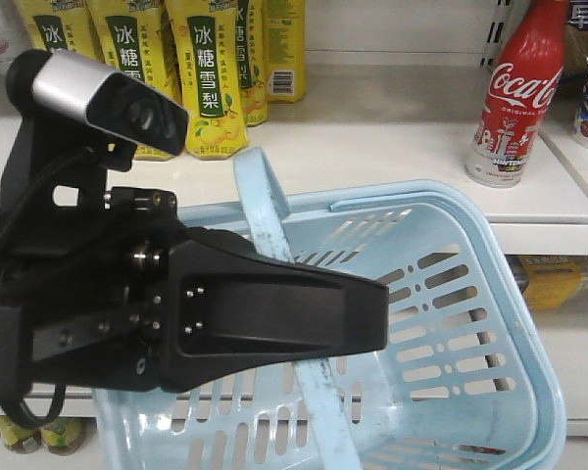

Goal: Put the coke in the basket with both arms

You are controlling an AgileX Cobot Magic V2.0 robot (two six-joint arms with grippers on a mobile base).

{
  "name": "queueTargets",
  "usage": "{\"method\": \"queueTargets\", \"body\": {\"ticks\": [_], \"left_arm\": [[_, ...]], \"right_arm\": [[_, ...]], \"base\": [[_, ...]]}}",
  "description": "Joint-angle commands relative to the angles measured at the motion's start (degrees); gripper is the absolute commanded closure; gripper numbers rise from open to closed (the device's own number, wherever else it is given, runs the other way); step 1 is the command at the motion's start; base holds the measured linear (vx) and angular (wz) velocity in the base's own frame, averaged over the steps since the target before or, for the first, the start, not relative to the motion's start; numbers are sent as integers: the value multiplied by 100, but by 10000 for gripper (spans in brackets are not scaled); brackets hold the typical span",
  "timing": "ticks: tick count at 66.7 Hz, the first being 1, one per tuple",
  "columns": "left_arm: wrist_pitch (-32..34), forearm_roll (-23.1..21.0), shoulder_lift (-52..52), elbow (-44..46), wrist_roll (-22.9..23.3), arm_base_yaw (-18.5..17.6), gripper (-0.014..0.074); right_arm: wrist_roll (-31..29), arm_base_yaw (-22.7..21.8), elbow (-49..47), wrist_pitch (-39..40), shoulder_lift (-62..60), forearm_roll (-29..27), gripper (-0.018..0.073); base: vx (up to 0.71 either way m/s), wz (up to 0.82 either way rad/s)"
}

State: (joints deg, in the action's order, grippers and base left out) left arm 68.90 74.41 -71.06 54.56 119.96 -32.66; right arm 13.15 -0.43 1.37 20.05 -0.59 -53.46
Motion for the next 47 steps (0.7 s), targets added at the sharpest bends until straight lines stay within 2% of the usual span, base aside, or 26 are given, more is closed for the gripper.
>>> {"method": "queueTargets", "body": {"ticks": [1,9,16,22,29,34,39,47], "left_arm": [[1017,-529,157,190,-96,-32,602],[1017,-529,157,190,-96,-32,602],[1017,-529,157,190,-96,-32,602],[1017,-529,157,190,-96,-32,602],[1017,-529,157,190,-96,-32,602],[1017,-529,157,190,-96,-32,602],[1017,-529,157,190,-96,-32,602],[1017,-529,157,190,-96,-32,602]], "right_arm": [[-96,-42,-504,-623,-105,879,564],[-96,-42,-1227,-2005,-65,2102,564],[-88,-42,-1819,-3194,0,2586,564],[-88,-42,-2087,-3530,0,2525,564],[-101,-42,-2173,-3516,0,2045,564],[-240,-42,-2173,-3323,0,1992,564],[-773,-37,-2229,-3220,52,1988,561],[-1847,-37,-2575,-3532,329,1859,531]], "base": [[0,0],[0,0],[0,0],[0,0],[0,0],[0,0],[0,0],[0,0]]}}
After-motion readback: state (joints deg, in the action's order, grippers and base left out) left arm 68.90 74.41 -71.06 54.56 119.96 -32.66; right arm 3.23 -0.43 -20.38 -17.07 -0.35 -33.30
